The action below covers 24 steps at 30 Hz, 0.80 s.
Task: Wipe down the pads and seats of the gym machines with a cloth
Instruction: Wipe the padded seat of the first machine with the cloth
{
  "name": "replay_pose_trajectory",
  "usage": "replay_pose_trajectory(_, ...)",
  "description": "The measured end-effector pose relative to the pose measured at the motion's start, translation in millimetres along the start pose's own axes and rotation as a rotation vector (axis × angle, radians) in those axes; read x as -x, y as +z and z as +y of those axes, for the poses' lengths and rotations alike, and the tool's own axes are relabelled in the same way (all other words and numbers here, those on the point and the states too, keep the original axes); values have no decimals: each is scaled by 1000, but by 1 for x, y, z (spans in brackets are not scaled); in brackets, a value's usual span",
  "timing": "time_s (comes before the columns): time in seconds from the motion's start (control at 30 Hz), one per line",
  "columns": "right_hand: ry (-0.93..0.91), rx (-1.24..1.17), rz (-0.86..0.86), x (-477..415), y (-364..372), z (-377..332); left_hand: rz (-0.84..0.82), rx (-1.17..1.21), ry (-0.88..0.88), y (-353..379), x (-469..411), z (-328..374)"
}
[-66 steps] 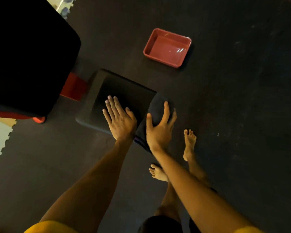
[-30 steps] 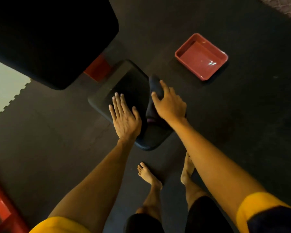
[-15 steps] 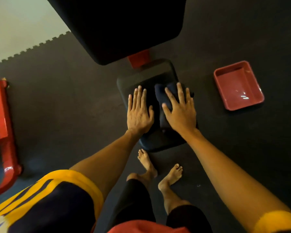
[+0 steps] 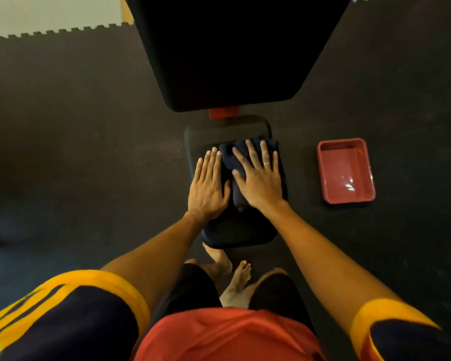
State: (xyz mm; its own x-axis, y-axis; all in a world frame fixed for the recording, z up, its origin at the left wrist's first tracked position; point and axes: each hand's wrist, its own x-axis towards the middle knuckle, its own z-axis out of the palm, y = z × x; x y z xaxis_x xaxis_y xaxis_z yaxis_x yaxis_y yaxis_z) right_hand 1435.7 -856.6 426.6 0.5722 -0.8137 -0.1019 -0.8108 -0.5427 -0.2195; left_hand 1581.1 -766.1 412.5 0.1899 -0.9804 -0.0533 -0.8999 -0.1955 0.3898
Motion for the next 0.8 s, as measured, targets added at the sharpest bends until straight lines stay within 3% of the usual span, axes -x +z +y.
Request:
replay_pose_trajectory(0.13, 34, -15, 3, -80, -6, -16, 1, -2, -24, -4, -5, -2)
replay_pose_trajectory(0.37, -161, 90, 37, -13, -1, 3, 15, -28, -149, 7, 2, 3)
replay_pose_trajectory(0.53, -170, 67, 49, -63, -2, -1, 50, -66, -244, 9, 0, 8)
replay_pose_trajectory(0.7, -11, -74, -88, -125, -7, -37, 82, -53, -379, 12, 4, 18)
replay_pose_trajectory(0.73, -39, -55, -82, -124, -6, -40, 96, -44, -414, 14, 3, 21)
replay_pose_trajectory(0.8, -269, 18, -27, -100, -6, -27, 120, -27, -516, 19, 4, 33)
